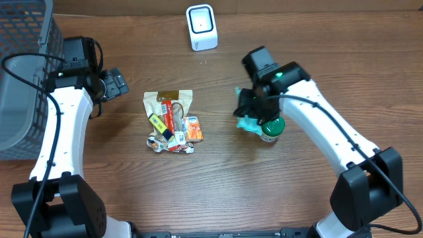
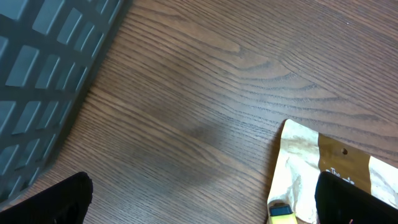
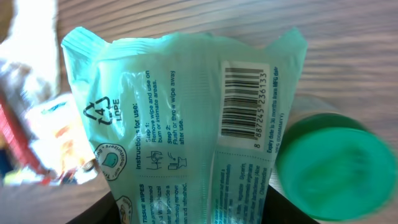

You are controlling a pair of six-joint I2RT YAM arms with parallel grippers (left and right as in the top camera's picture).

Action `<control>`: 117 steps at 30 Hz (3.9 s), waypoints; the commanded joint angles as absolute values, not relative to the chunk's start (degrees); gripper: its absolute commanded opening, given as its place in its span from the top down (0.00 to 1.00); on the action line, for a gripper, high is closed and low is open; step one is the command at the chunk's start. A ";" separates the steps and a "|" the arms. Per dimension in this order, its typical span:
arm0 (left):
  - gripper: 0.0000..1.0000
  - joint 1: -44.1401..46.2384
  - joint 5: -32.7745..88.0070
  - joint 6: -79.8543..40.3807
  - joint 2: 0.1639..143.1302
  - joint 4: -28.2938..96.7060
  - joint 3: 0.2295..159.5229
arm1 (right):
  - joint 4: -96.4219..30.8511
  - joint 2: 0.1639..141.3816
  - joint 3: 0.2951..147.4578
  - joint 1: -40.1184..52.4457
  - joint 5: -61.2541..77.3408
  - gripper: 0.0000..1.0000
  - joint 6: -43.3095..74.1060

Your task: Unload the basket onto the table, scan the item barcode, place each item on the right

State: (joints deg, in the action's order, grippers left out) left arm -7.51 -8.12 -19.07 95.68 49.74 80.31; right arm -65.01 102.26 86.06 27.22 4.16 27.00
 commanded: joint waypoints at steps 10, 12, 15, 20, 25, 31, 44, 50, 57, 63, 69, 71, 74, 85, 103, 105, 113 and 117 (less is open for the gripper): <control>0.00 -7.49 -7.86 -17.98 94.76 49.65 81.12 | -62.02 102.30 87.53 35.73 1.15 0.46 18.22; 0.00 -7.49 -7.86 -17.98 94.76 49.65 81.12 | -60.86 102.56 86.91 36.12 1.13 0.46 17.85; 0.00 -7.49 -7.86 -17.98 94.76 49.65 81.12 | -59.22 102.59 85.69 36.32 1.15 0.46 17.72; 0.00 -7.49 -7.86 -17.98 94.76 49.65 81.12 | -59.13 102.69 85.52 36.32 1.13 0.41 17.69; 0.00 -7.49 -7.86 -17.98 94.76 49.65 81.12 | -59.24 102.69 85.49 36.32 1.15 0.35 17.63; 0.00 -7.49 -7.86 -17.98 94.76 49.65 81.12 | -59.22 102.69 85.49 36.32 1.15 0.29 17.50; 0.00 -7.49 -7.88 -17.98 94.76 49.65 81.12 | -61.23 102.69 85.49 36.38 5.67 0.65 31.81; 0.00 -7.49 -7.86 -17.98 94.76 49.65 81.12 | -61.39 102.76 85.45 37.67 5.65 0.96 39.81; 0.00 -7.49 -7.88 -17.98 94.76 49.65 81.12 | -61.36 102.78 85.43 41.17 4.78 0.96 47.00; 0.00 -7.49 -7.86 -17.98 94.76 49.65 81.12 | -61.25 102.85 85.43 45.06 -1.54 0.96 52.25; 0.00 -7.49 -7.86 -17.98 94.76 49.65 81.12 | -59.94 103.46 84.97 47.72 -5.15 0.96 54.50; 0.00 -7.49 -7.88 -17.98 94.76 49.65 81.12 | -58.98 103.72 83.96 47.94 -5.34 0.96 55.86; 0.00 -7.49 -7.86 -17.98 94.76 49.65 81.12 | -56.38 103.77 81.14 47.94 -5.28 0.96 57.32; 0.00 -7.49 -7.88 -17.98 94.76 49.65 81.12 | -42.04 103.77 68.99 47.94 -1.39 0.96 57.45; 0.00 -7.49 -7.86 -17.98 94.76 49.65 81.12 | -37.15 103.77 64.03 47.88 -5.82 0.96 57.45; 0.00 -7.49 -7.88 -17.98 94.76 49.65 81.12 | -37.58 103.77 64.01 47.88 -6.28 0.96 57.45; 0.00 -7.49 -7.86 -17.98 94.76 49.65 81.12 | -41.30 103.77 64.03 47.66 -11.14 0.95 57.43; 0.00 -7.49 -7.88 -17.98 94.76 49.65 81.12 | -42.63 103.77 64.03 46.04 -11.77 0.93 57.39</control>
State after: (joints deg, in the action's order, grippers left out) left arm -7.51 -8.12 -19.07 95.68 49.74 80.31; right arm -42.35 103.57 64.27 47.44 -9.08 56.99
